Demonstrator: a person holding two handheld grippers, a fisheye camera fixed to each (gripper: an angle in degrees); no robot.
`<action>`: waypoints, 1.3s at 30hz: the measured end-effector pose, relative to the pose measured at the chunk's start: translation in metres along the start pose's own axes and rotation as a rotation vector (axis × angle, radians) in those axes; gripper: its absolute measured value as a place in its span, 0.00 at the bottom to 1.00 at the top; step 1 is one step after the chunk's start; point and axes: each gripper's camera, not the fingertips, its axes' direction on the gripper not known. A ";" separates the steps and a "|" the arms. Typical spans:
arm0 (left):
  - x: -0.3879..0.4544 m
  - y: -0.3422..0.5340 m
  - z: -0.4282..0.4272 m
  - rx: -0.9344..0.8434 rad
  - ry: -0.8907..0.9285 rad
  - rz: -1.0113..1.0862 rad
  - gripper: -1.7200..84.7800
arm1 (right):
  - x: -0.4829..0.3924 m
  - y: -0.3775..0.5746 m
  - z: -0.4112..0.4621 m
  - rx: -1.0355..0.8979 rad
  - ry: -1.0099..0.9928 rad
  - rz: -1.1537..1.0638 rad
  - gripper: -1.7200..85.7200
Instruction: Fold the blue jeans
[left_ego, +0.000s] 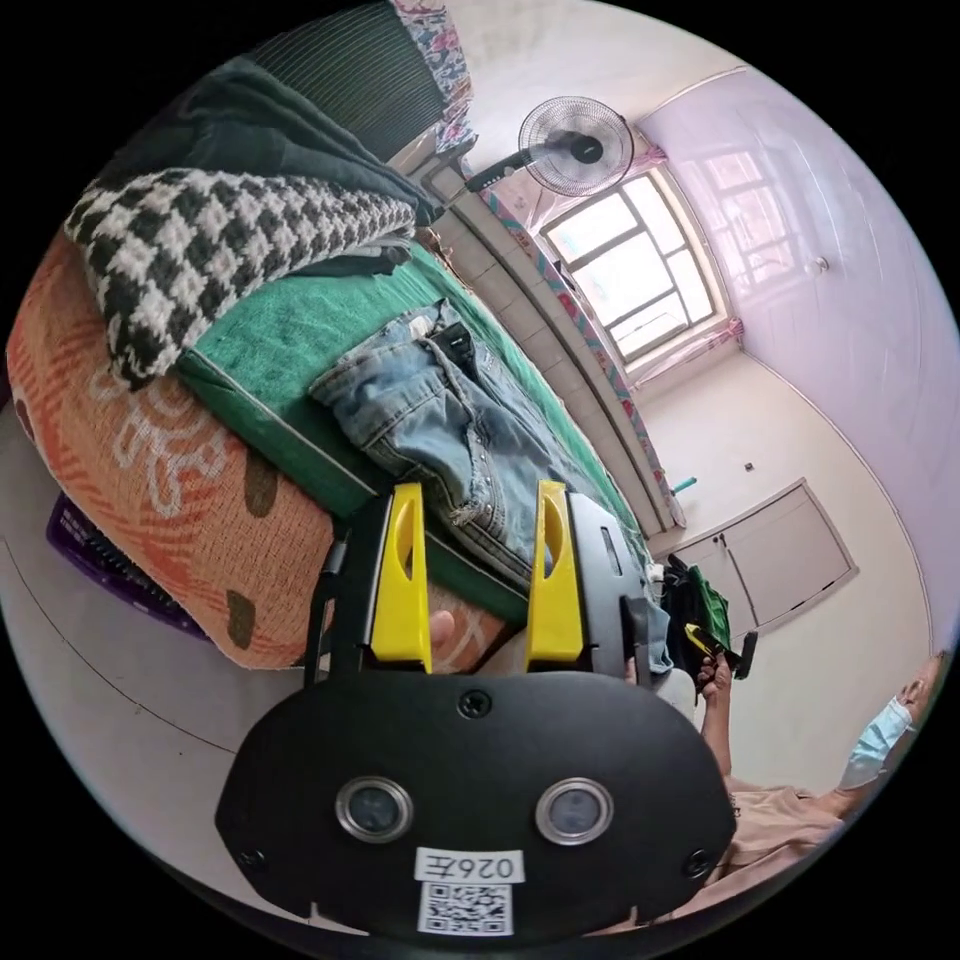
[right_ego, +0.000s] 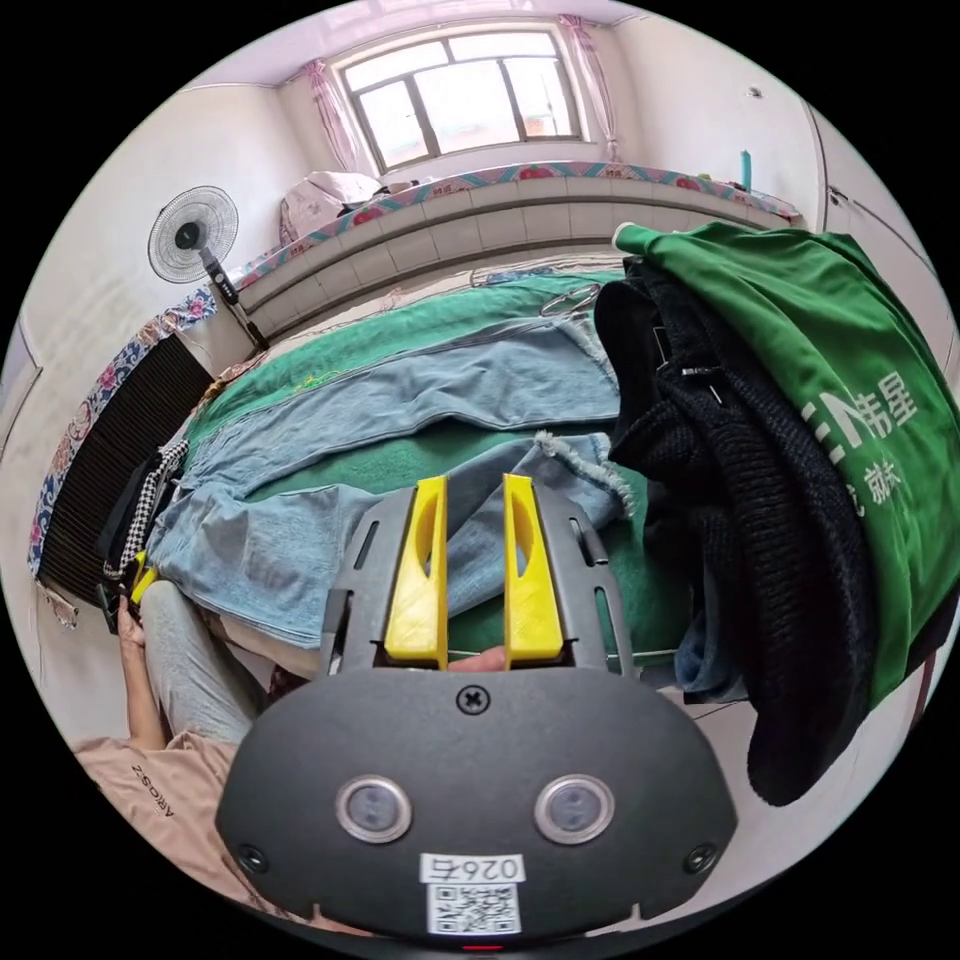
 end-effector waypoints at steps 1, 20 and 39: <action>0.000 -0.005 0.000 -0.033 -0.057 0.002 0.15 | 0.003 -0.005 0.003 -0.033 -0.007 -0.003 0.08; -0.081 -0.034 -0.038 -0.009 0.163 -0.035 0.03 | 0.061 -0.015 0.020 -0.155 0.037 0.118 0.00; -0.107 -0.047 -0.073 0.153 0.461 -0.152 0.02 | 0.124 0.113 -0.135 0.650 -0.596 0.403 0.01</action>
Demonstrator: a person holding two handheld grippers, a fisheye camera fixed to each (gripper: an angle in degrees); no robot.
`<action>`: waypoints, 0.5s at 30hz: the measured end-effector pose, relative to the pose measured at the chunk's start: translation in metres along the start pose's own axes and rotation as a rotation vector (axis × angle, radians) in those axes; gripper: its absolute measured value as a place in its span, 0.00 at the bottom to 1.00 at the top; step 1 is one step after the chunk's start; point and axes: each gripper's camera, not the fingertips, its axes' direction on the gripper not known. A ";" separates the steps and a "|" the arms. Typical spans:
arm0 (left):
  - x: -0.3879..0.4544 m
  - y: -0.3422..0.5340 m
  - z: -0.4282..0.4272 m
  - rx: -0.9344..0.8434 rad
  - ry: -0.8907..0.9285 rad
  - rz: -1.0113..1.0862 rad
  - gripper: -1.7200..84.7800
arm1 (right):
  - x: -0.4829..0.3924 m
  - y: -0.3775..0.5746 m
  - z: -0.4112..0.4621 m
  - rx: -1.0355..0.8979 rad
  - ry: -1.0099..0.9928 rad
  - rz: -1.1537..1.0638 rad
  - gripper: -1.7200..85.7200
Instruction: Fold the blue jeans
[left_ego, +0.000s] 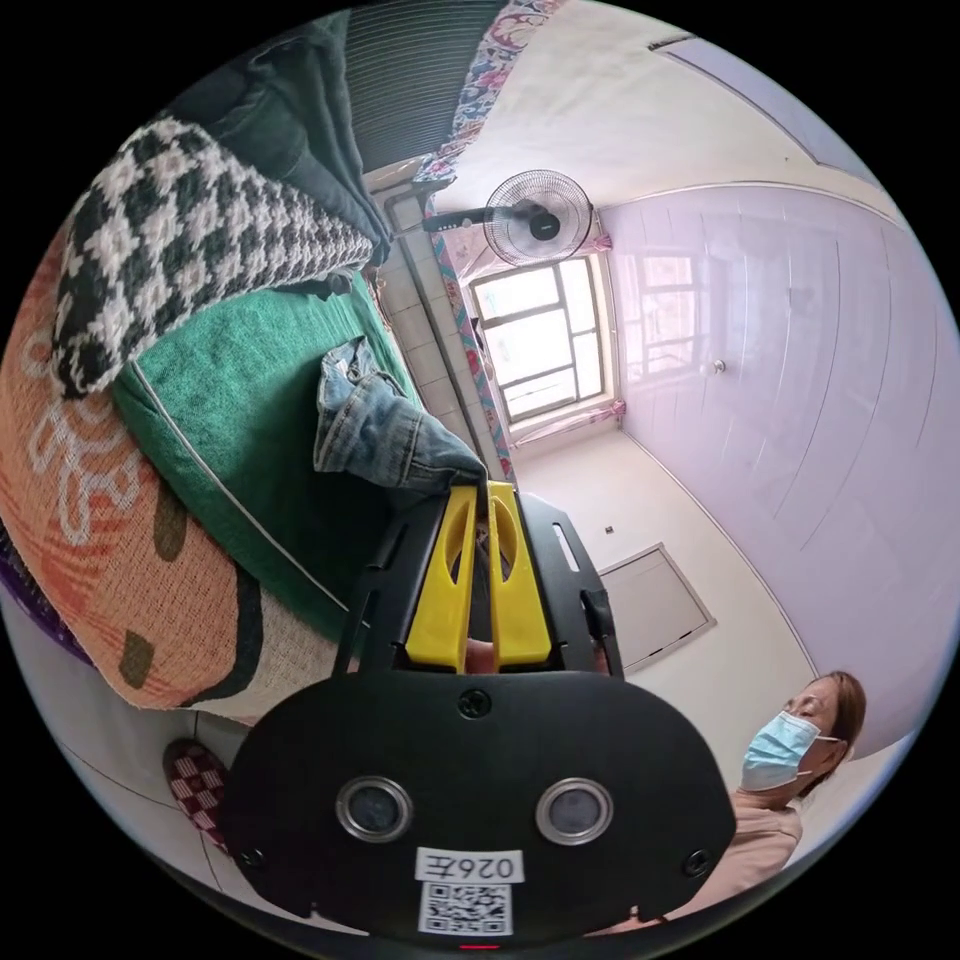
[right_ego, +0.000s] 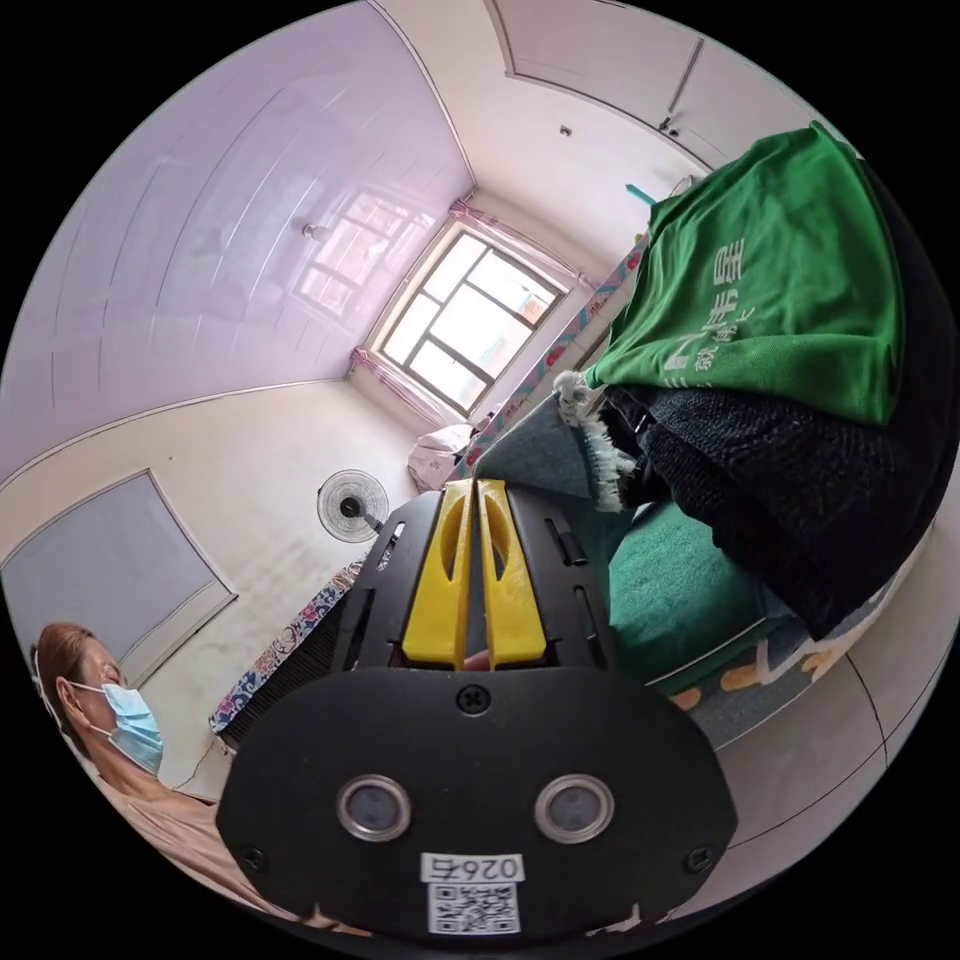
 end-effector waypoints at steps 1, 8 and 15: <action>0.000 0.000 0.001 0.016 0.013 -0.012 0.02 | -0.003 0.003 -0.003 0.020 -0.005 0.000 0.01; 0.030 -0.030 0.033 0.016 -0.025 0.064 0.02 | -0.050 0.000 0.023 0.067 0.085 -0.176 0.01; 0.079 -0.094 0.119 -0.067 -0.164 0.167 0.02 | -0.076 -0.028 0.137 -0.007 0.303 -0.327 0.01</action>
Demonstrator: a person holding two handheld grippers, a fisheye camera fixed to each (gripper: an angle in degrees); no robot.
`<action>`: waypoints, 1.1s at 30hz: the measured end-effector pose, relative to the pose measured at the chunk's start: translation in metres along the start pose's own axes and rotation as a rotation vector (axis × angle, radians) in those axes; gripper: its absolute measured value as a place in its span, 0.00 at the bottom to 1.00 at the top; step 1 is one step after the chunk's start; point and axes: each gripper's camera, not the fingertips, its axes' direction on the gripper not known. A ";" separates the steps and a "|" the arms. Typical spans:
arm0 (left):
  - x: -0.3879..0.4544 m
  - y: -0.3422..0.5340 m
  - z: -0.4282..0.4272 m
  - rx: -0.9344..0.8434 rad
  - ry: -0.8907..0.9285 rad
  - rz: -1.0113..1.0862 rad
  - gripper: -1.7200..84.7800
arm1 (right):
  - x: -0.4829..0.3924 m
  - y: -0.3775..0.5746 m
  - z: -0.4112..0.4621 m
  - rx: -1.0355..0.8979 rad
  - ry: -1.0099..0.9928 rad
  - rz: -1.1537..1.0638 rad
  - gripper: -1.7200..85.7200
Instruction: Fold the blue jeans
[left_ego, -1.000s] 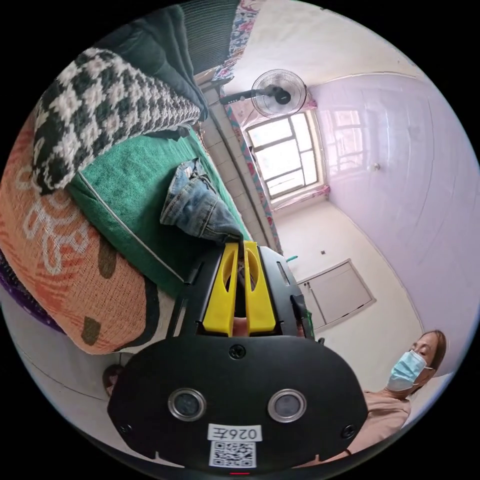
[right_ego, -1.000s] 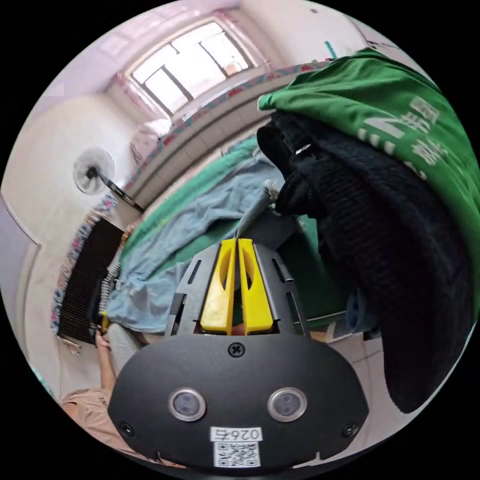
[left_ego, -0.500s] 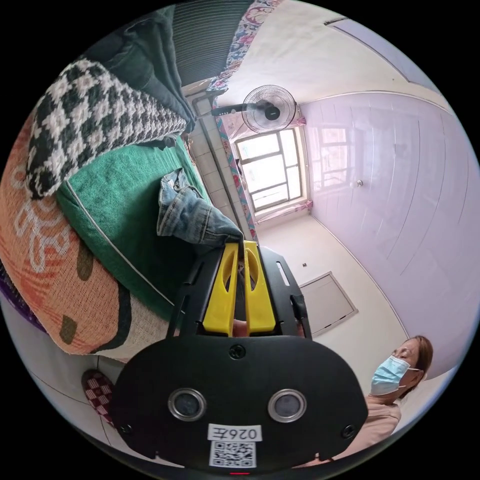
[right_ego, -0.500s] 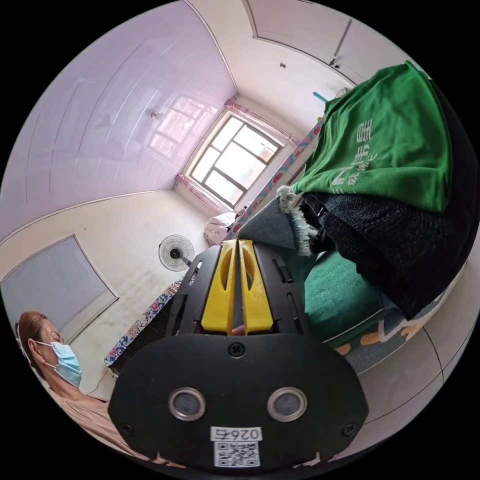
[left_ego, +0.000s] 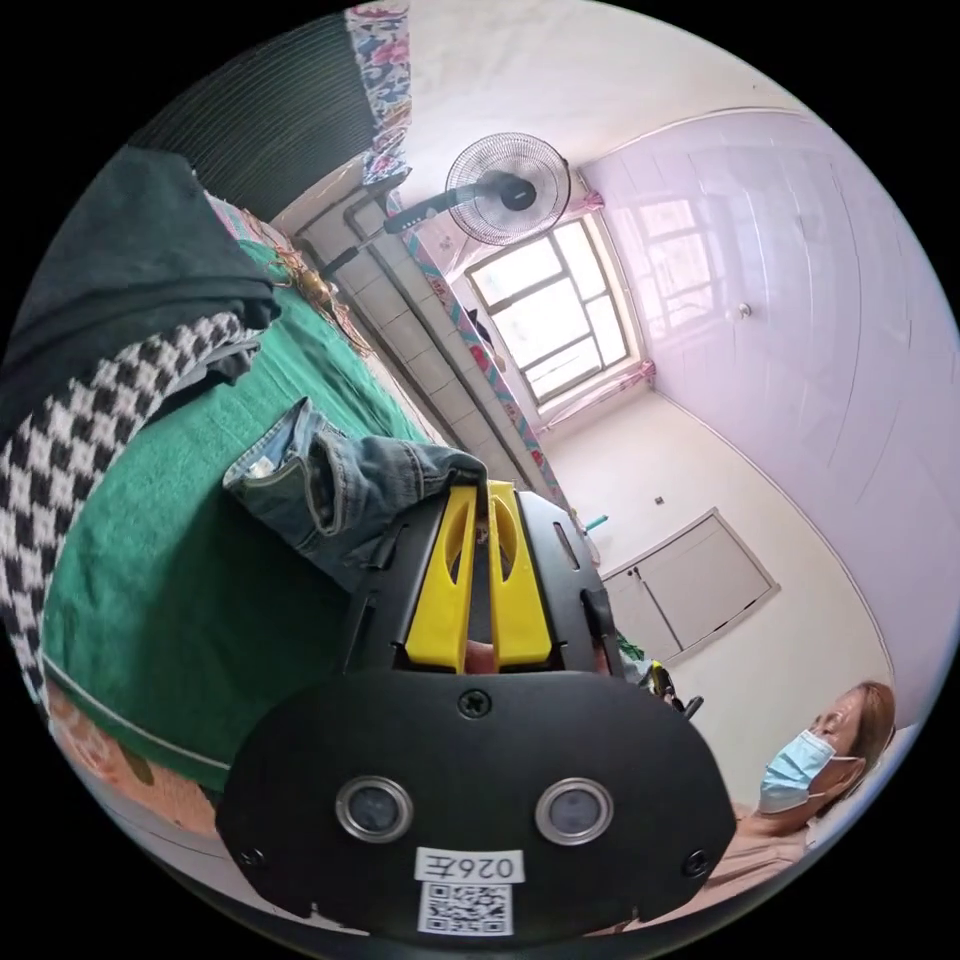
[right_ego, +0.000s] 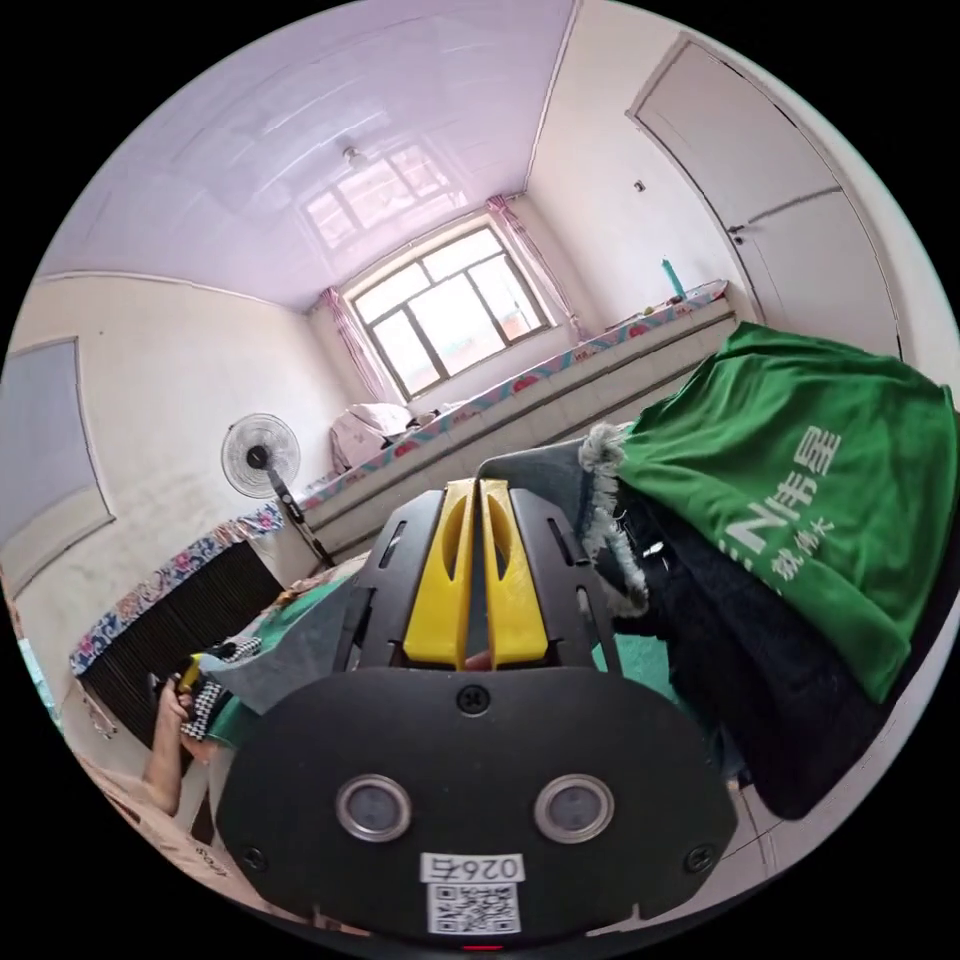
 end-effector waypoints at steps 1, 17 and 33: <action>0.005 -0.015 0.018 -0.023 -0.030 0.008 0.02 | -0.006 -0.008 0.026 -0.020 0.039 -0.018 0.01; -0.022 -0.126 0.278 -0.341 -0.290 -0.042 0.08 | -0.031 -0.035 0.455 -0.587 0.580 -0.143 0.01; 0.010 -0.019 0.155 -0.262 -0.302 -0.050 0.16 | -0.192 0.030 0.451 -0.529 0.118 -0.471 0.01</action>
